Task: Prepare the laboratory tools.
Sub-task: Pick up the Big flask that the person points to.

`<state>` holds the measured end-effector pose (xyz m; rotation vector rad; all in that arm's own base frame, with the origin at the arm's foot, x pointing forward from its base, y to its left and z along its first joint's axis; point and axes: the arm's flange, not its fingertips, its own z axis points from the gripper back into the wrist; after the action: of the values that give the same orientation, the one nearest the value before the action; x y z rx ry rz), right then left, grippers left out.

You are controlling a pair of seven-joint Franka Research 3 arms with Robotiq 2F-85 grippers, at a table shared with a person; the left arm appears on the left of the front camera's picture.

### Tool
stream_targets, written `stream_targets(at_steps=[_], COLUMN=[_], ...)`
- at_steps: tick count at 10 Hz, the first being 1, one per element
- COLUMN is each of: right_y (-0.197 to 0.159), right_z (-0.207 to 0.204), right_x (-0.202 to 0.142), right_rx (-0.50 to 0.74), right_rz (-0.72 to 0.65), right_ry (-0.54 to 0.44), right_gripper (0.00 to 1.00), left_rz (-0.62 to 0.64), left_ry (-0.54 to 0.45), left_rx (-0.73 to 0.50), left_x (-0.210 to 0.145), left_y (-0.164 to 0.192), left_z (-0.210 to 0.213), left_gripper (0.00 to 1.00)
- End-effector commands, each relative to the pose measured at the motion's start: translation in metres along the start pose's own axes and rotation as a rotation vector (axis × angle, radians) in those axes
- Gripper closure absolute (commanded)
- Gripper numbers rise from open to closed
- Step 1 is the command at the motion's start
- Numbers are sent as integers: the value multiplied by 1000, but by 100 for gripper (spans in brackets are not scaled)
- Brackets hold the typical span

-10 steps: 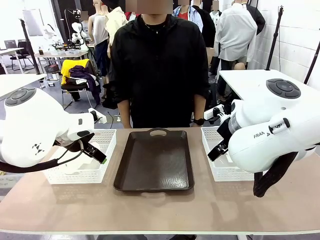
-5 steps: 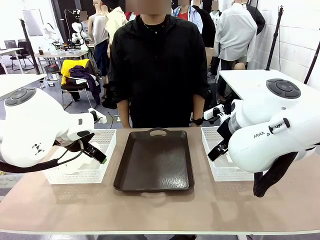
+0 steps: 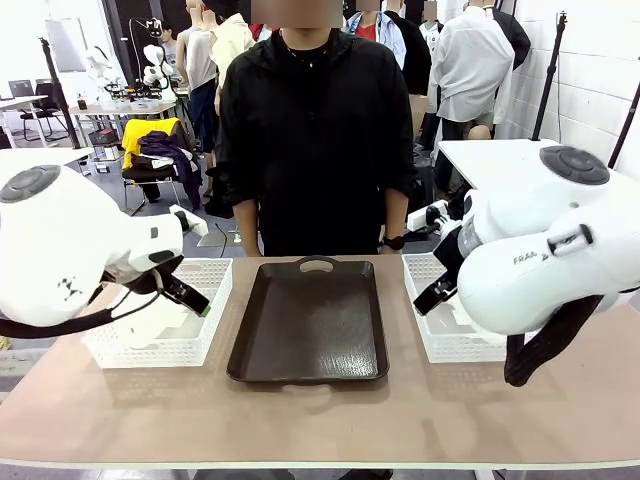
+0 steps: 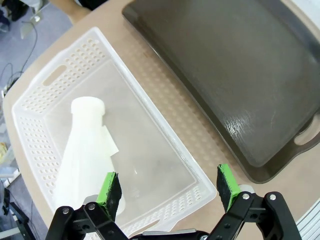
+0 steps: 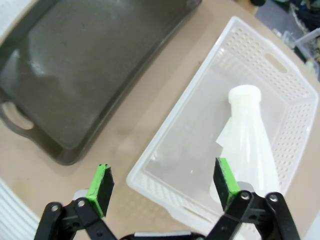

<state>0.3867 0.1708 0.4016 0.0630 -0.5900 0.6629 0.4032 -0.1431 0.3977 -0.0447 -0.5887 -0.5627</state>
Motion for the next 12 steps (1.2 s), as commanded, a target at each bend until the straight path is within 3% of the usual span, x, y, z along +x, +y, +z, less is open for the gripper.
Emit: stream_targets(at_steps=[1, 3, 6, 12], right_y=[-17, -42, -108, -204], right_z=[40, 62, 87, 76], right_x=[0, 3, -15, -68], right_rx=[98, 185, 378, 703], right_rz=[4, -51, -210, -454], right_ry=[-21, -24, -70, -229], right_gripper=[0, 0, 0, 0], left_rz=[53, 102, 240, 423], left_ry=[-17, -29, -86, -184], left_rx=[-87, -334, -599, -943], left_x=[4, 5, -6, -53], left_y=[22, 47, 103, 174], left_z=[38, 52, 60, 41], left_gripper=[0, 0, 0, 0])
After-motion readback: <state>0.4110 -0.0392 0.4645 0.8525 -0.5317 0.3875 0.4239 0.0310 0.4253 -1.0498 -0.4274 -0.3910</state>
